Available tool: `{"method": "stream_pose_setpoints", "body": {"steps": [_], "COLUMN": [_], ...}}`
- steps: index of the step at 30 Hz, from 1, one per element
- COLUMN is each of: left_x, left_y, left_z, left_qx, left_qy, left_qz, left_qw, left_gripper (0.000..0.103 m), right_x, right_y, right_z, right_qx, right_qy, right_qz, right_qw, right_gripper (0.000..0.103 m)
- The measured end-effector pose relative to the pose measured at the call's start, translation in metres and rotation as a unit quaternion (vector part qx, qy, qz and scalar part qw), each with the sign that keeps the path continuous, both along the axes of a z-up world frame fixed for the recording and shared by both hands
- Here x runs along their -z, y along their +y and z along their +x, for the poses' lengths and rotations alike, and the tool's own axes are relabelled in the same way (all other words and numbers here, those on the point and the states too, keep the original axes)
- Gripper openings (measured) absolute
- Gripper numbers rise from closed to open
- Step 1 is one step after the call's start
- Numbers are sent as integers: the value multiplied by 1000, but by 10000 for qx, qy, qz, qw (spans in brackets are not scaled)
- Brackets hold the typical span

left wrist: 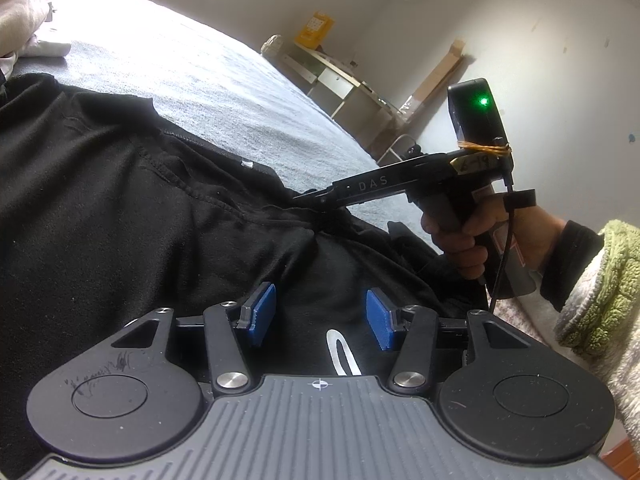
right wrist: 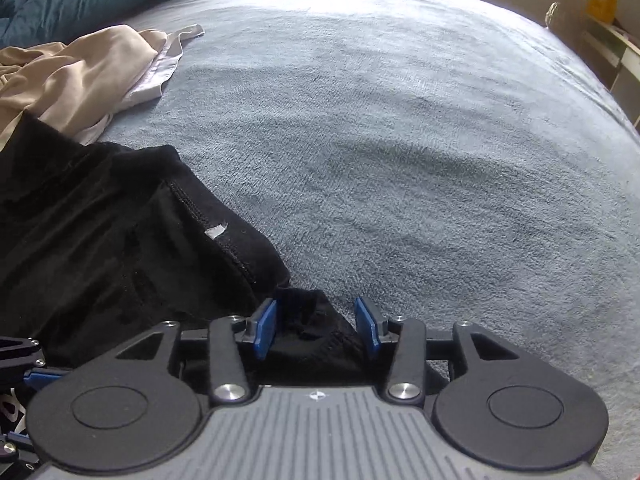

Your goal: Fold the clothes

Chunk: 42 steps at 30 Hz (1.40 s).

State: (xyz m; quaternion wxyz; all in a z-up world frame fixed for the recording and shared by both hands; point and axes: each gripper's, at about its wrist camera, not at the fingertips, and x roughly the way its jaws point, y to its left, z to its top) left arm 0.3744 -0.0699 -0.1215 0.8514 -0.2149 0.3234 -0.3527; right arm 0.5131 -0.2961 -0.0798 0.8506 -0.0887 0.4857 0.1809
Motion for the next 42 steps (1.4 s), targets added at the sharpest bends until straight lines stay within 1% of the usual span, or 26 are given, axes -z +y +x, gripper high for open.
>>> {"method": "stream_pose_setpoints", "body": {"steps": [1, 3, 4, 5, 8, 10, 13, 16, 18, 20, 21, 23, 24, 26, 27, 28, 29, 30, 31, 33, 35, 36, 38, 39, 41, 42], "left_x": [0, 0, 0, -1, 0, 0, 1, 1, 1, 2, 2, 2, 2, 1, 1, 0, 0, 0, 1, 1, 1, 1, 1, 2, 2, 2], "left_y": [0, 0, 0, 0, 0, 0, 0, 0, 1, 1, 1, 1, 1, 0, 0, 0, -1, 0, 0, 1, 1, 1, 2, 2, 2, 2], "left_z": [0, 0, 0, 1, 1, 1, 0, 0, 0, 0, 0, 1, 1, 1, 2, 1, 1, 1, 2, 1, 1, 2, 1, 2, 2, 2], "left_qx": [0, 1, 1, 1, 2, 2, 4, 5, 7, 9, 9, 9, 10, 9, 10, 9, 8, 9, 10, 10, 11, 13, 15, 15, 16, 16], "left_qy": [0, -1, -1, -1, -3, -6, -9, -13, -13, -10, -8, -9, -9, -9, -9, -8, -10, -9, -8, -8, -7, -4, -4, 0, 5, 4], "left_qz": [-1, -4, -6, -7, -10, -9, -4, -5, -13, -26, -32, -30, -26, -22, -21, -18, -17, -19, -21, -24, -30, -34, -57, -65, -68, -64], "left_qw": [10000, 10000, 10000, 10000, 10000, 10000, 10000, 10000, 10000, 10000, 10000, 10000, 10000, 10000, 10000, 10000, 10000, 10000, 10000, 10000, 10000, 10000, 10000, 10000, 10000, 10000], "left_gripper": [50, 50, 50, 50, 51, 50, 51, 50, 51, 50, 50, 50, 51, 51, 51, 51, 50, 51, 51, 51, 51, 51, 51, 51, 50, 51], "right_x": [0, 2, 0, -2, -9, -13, -8, 7, 13, 7, -1, -17, -28, -46, -53, -56, -58, -53, -47, -35, -12, -3, -3, -7, -19, -25], "right_y": [2, 10, 14, 19, 34, 31, 32, 34, 29, 16, 6, -13, -21, -31, -35, -35, -36, -34, -32, -28, -34, -41, -53, -56, -62, -64], "right_z": [0, -4, -9, -14, -28, -26, -23, -13, -4, 1, 2, 3, 0, -7, -10, -14, -18, -20, -21, -24, -16, -11, -3, 1, 0, -1], "right_qx": [-5, -37, -72, -107, -211, 106, 248, 441, 733, 1130, 1347, 1774, 1919, 2061, 2012, 1921, 1824, 1737, 1652, 1476, 1777, 1965, 2372, 2648, 2831, 2906], "right_qy": [-11, -164, -363, -575, -1207, -1616, -1850, -1788, -1698, -1677, -1686, -1698, -1737, -1680, -1497, -1305, -1112, -878, -636, -151, 194, 172, -196, -444, -561, -604], "right_qz": [-33, -223, -374, -529, -990, -1210, -1401, -1515, -1385, -1013, -753, -232, -98, -81, -67, -88, -115, -126, -135, -151, -213, -222, -152, -446, -731, -858], "right_qw": [10000, 9996, 9986, 9969, 9875, 9794, 9724, 9712, 9730, 9741, 9735, 9691, 9659, 9640, 9680, 9726, 9768, 9808, 9841, 9888, 9837, 9801, 9711, 9623, 9547, 9511], "right_gripper": [48, 42, 26, 6, 5, 5, 5, 6, 18, 37, 38, 39, 39, 38, 35, 29, 28, 26, 19, 18, 16, 14, 13, 14, 20, 21]}}
